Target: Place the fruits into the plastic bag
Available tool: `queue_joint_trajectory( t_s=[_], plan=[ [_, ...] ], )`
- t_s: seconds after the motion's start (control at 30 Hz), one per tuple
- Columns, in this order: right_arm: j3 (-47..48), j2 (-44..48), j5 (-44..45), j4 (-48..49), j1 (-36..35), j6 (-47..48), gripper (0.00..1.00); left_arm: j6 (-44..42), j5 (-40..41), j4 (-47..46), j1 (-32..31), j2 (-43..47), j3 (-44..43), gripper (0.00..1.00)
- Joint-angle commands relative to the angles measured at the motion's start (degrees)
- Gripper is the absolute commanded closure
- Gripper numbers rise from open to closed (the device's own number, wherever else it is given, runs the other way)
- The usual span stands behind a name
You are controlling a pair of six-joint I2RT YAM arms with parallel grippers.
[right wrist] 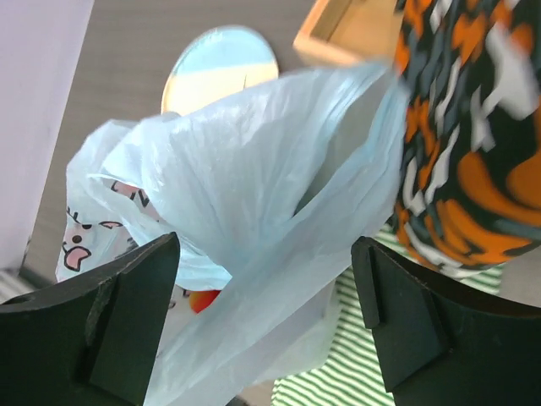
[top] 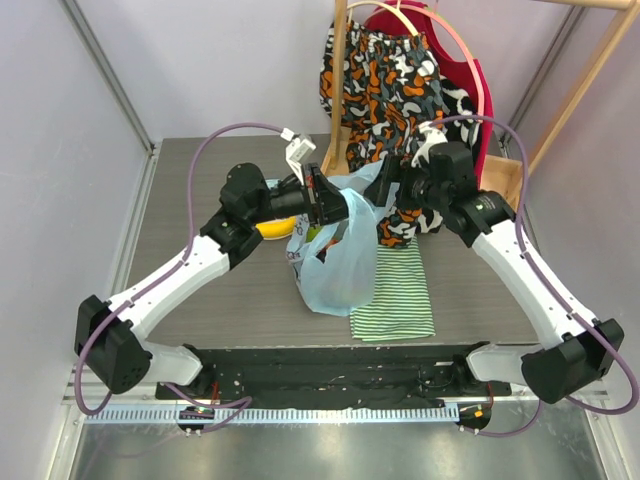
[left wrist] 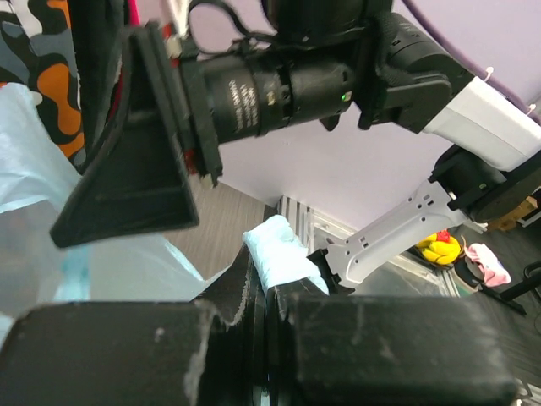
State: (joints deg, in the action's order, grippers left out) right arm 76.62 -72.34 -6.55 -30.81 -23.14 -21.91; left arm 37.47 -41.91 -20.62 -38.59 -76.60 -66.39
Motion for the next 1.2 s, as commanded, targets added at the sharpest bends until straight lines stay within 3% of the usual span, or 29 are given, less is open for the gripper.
queue_joint_trajectory(
  t_s=[0.0, 0.03, 0.13, 0.17, 0.2, 0.23, 0.3, 0.33, 0.43, 0.53, 0.83, 1.07, 1.17],
  plan=[
    [-4.36, -0.09, -6.46, 3.03, -0.07, -4.71, 0.12, -1.0, -0.72, -2.58, -0.87, -0.92, -1.46, 1.0],
    [-4.98, 0.09, -6.9, 3.99, -0.07, -5.15, 0.15, -1.35, -0.72, -2.23, -0.87, -1.1, -1.55, 1.0],
    [-5.69, 0.35, -7.17, 4.88, -0.15, -5.95, 0.42, -2.75, -0.37, -0.65, -0.96, -1.45, -1.64, 1.0],
    [-5.52, 0.53, -6.03, 4.79, -0.07, -5.34, 0.6, -3.45, -0.1, 1.35, -0.96, -1.36, -1.81, 0.98],
    [-4.91, 0.79, -5.41, 4.88, -0.15, -5.07, 0.69, -4.5, 1.2, 2.85, -0.96, -0.93, -2.51, 0.91],
    [-4.47, 0.88, -4.71, 4.71, 0.02, -4.64, 0.8, -6.95, 2.09, 4.35, -0.96, -0.57, -2.86, 0.66],
    [-2.98, 1.32, -2.17, 3.74, 0.02, -3.41, 0.87, -9.42, 4.28, 8.39, -0.79, 0.74, -4.09, 0.41],
    [-2.27, 1.41, -1.11, 3.13, 0.02, -2.88, 0.94, -10.57, 4.9, 9.62, -0.7, 1.27, -4.45, 0.23],
    [0.37, 2.2, 3.63, 0.32, 0.02, -0.33, 0.99, -14.09, 7.62, 12.97, 1.49, 3.81, -5.15, 0.06],
    [2.39, 3.34, 6.28, -1.45, 0.02, 1.43, 0.99, -15.06, 12.0, 15.08, 5.78, 6.71, -4.8, 0.0],
    [2.66, 4.49, 11.9, -2.33, -0.07, 3.45, 0.99, -6.36, 22.84, 17.45, 25.64, 9.54, 2.05, 0.0],
    [1.69, 4.31, 14.1, -2.41, -0.07, 4.33, 0.99, -6.71, 25.91, 25.62, 34.01, 0.85, 3.46, 0.0],
    [1.95, 4.31, 15.16, -2.41, 0.02, 5.03, 0.99, -13.0, 28.29, 29.93, 34.37, -5.47, 1.19, 0.0]
  ],
)
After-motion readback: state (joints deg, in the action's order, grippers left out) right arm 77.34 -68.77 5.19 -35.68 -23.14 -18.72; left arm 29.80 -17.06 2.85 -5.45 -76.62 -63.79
